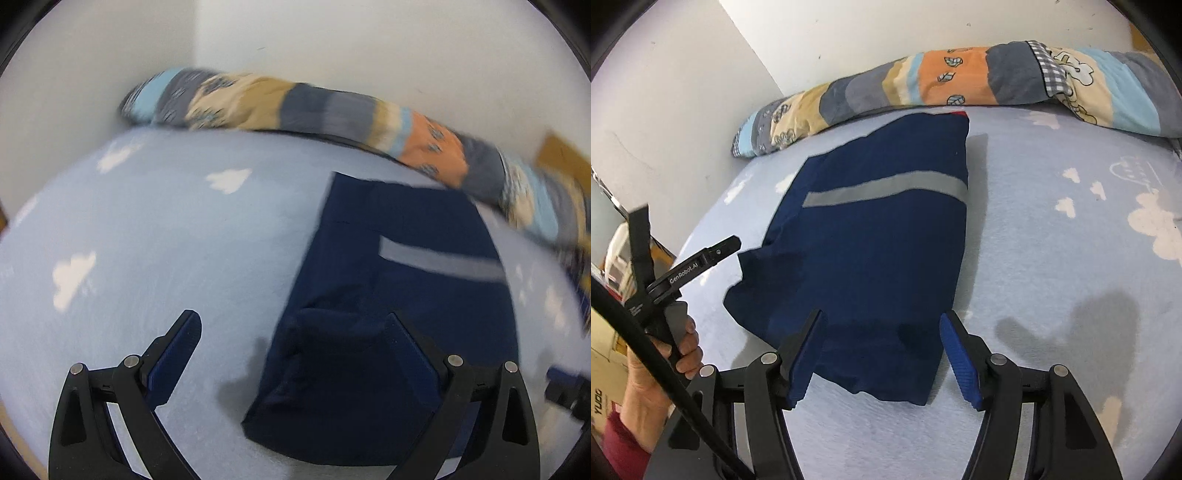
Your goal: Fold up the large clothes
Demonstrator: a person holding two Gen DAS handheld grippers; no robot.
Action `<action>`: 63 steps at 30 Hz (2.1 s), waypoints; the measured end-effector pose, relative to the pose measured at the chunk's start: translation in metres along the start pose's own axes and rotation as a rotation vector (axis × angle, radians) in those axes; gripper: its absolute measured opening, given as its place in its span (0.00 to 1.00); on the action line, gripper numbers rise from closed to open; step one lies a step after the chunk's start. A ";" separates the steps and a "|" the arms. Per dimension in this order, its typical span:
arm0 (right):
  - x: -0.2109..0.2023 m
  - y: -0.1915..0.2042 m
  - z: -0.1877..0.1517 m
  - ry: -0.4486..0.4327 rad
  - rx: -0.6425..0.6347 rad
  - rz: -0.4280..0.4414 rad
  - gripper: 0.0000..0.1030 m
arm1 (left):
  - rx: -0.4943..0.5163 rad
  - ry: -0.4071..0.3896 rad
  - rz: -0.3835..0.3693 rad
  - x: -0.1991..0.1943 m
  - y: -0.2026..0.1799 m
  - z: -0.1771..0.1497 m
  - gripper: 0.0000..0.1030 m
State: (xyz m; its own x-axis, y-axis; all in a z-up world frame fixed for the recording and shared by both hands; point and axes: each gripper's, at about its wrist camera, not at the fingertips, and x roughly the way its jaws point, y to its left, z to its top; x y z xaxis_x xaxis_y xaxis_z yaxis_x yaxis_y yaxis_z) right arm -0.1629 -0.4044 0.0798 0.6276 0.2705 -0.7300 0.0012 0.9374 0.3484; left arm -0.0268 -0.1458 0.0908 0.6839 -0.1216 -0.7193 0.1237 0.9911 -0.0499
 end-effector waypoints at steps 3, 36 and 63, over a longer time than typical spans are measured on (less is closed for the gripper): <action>0.012 0.000 -0.004 0.032 -0.002 -0.006 0.67 | 0.145 -0.019 0.044 0.003 -0.027 -0.010 0.96; 0.038 0.011 -0.012 0.107 -0.053 -0.051 0.71 | 0.497 -0.124 0.135 -0.005 -0.089 -0.039 0.97; 0.064 -0.072 0.013 0.100 0.328 0.251 0.79 | -0.451 0.364 -0.501 0.097 0.074 -0.015 0.96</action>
State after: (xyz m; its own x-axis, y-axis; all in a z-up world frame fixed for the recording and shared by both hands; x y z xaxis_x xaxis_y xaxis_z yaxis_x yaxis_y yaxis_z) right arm -0.1131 -0.4574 0.0155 0.5616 0.5168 -0.6462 0.1157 0.7242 0.6798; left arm 0.0379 -0.0831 0.0076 0.3338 -0.6144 -0.7150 -0.0024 0.7579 -0.6524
